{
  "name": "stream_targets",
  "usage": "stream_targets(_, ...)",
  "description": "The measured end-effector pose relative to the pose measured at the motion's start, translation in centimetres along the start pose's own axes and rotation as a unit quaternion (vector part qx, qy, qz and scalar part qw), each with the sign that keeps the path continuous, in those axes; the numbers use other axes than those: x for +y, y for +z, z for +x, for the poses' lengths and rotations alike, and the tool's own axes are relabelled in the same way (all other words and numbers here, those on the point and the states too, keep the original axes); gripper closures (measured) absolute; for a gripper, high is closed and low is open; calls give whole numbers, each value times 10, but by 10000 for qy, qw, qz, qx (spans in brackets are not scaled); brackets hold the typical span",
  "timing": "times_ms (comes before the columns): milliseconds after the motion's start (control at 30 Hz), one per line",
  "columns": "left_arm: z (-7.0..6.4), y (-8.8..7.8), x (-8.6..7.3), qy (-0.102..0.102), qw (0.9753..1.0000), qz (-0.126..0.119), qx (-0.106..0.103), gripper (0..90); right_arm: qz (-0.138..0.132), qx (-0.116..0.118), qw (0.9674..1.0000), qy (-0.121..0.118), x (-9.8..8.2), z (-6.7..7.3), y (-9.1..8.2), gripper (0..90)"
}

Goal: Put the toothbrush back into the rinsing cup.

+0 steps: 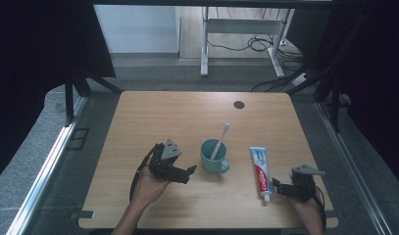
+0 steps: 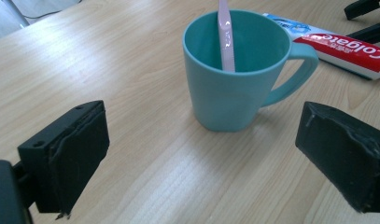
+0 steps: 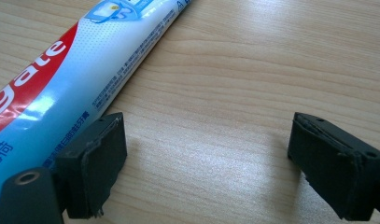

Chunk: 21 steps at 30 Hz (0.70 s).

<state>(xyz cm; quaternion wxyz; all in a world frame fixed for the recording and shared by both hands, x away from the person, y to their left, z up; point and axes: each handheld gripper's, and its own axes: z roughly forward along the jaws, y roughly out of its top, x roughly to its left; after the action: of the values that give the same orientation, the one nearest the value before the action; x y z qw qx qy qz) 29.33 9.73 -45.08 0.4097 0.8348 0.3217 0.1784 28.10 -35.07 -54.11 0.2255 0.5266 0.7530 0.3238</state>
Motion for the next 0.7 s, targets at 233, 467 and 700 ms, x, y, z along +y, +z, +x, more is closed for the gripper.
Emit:
stream_targets(233, -1, 0, -16, -97, 10000, -12, -4, 30, 2, 0, 10000, -2, 0, 0, 0, 113)
stream_targets(467, 0, 2, -36, -207, 9998, -4, 8, 31, 6, 0, 10000, -4, 0, 0, 0, 113)
stream_targets(700, -1, 8, -55, -305, 9995, 106, 35, 35, 0, 0, 10000, -13, 0, 0, 0, 113)
